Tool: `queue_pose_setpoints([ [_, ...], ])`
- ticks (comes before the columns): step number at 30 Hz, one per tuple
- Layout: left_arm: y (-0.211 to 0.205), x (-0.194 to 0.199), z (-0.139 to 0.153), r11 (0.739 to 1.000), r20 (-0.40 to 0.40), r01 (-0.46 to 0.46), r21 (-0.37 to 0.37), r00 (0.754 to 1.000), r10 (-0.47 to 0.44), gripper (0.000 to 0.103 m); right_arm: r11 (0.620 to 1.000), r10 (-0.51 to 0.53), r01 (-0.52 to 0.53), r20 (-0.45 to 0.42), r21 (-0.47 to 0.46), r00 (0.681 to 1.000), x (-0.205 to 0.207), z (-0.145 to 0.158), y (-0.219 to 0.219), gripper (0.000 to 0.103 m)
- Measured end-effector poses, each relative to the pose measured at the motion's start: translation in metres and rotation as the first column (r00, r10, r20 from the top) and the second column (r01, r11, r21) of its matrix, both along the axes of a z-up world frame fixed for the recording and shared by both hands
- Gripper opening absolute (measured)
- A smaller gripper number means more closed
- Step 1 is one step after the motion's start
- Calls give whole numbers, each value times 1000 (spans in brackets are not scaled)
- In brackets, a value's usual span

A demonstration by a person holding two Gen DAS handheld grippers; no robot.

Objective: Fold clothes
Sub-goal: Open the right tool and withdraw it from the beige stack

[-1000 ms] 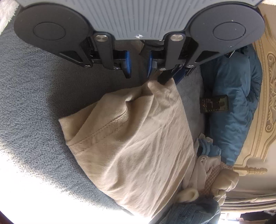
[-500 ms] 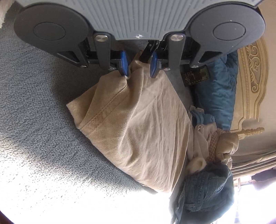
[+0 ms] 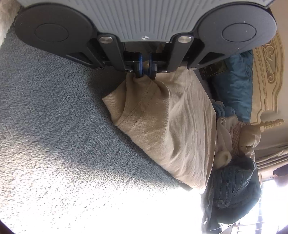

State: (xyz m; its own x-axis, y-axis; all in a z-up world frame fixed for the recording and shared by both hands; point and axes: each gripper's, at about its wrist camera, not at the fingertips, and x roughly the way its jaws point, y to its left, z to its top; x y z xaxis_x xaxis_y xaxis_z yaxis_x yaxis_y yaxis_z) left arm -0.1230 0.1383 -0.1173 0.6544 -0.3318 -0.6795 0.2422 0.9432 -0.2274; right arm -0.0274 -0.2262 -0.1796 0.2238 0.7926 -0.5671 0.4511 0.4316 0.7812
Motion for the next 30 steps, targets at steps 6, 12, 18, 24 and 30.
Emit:
queue_pose_setpoints([
  [6, 1, -1, 1, 1000, 2, -11, -2, 1000, 11, 64, 995, -99, 99, 31, 3, 995, -5, 18, -29, 10],
  [12, 2, 0, 1, 1000, 2, -12, -2, 1000, 12, 64, 998, 54, -51, 173, -21, 983, 10, 56, -3, 10],
  [18, 3, 1, 1, 1000, 5, -13, 1, 1000, 13, 66, 870, 458, -380, 229, -314, 859, 12, 59, 71, 10],
  [24, 5, 2, 0, 1000, 4, -5, -8, 1000, 5, 68, 755, 576, -383, 260, -533, 775, 12, 47, 82, 0],
  [30, 9, 3, -1, 1000, 1, 2, -25, 1000, -2, 70, 920, 335, -282, 175, -273, 926, 20, 26, 43, 0],
])
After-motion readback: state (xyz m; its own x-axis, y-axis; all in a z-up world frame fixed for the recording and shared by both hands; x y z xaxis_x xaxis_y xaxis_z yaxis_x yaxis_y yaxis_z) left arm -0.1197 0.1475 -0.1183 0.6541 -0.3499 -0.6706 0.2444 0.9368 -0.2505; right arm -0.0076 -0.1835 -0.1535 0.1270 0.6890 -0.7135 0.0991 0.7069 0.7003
